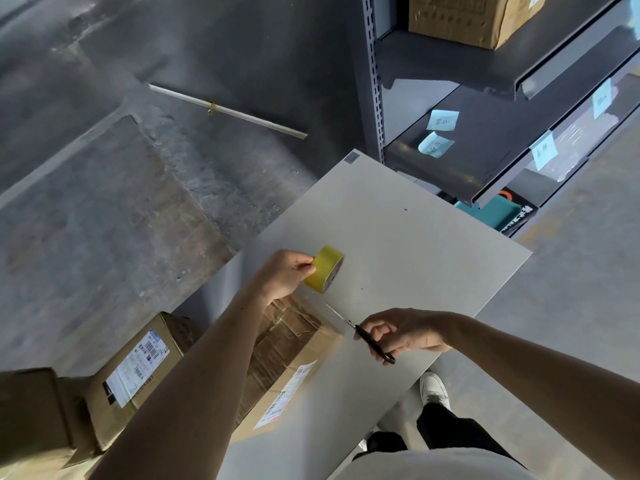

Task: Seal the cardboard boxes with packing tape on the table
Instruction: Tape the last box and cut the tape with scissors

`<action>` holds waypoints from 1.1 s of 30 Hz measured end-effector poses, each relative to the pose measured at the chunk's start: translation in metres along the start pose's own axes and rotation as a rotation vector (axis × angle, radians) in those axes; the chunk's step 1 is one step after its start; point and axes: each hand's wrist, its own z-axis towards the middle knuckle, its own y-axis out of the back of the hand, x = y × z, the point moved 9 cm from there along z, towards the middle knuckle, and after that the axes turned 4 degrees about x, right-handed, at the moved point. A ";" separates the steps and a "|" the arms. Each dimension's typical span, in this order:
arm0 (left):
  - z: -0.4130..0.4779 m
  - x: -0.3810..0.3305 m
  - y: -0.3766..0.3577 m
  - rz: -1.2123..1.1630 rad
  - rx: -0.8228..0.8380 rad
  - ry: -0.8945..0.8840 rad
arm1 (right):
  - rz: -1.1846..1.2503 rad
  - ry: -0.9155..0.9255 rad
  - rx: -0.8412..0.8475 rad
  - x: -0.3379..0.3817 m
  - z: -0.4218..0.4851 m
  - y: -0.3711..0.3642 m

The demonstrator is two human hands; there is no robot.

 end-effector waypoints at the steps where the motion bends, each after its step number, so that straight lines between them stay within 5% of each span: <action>1: 0.000 0.000 0.000 -0.001 0.006 0.000 | 0.021 -0.014 0.014 -0.002 -0.001 -0.002; 33: 0.001 0.010 0.000 -0.230 0.040 0.124 | 0.029 0.025 -0.151 0.045 0.027 -0.009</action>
